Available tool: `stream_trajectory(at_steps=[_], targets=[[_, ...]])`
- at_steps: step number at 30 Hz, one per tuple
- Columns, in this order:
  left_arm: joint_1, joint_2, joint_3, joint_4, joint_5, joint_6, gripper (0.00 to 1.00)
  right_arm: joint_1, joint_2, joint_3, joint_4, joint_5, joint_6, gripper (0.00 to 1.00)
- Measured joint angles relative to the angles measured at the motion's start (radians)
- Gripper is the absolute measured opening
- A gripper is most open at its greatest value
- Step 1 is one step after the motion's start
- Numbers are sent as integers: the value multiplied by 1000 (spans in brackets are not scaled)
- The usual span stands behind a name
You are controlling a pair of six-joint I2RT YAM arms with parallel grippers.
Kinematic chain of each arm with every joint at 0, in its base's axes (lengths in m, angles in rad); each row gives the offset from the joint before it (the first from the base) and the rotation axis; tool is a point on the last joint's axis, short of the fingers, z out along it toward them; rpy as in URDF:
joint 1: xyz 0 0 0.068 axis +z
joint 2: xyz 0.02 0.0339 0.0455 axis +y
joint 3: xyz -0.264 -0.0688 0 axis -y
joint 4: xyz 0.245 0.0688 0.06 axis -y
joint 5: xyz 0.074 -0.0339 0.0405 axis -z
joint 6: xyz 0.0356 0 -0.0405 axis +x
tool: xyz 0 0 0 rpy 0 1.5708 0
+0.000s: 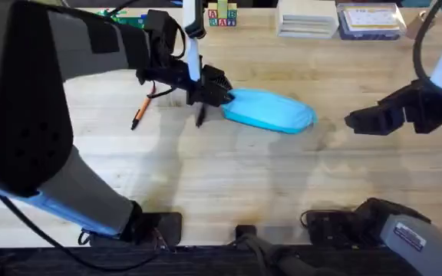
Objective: Unzip the bag, pick up the pens from the table one at a time and place them inside, then zip the bag closed.
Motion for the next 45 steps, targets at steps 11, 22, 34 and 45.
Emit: stream_trajectory(at_steps=[11,22,34,45], targets=[[0,0,0,0,0,0,42,-21,184,0,57,-63,-78,996],[0,0,0,0,0,0,42,-21,327,0,71,-127,-224,995],[0,0,0,0,0,0,42,-5,447,0,120,-148,-310,995],[0,0,0,0,0,0,42,50,520,0,160,-149,-334,995]])
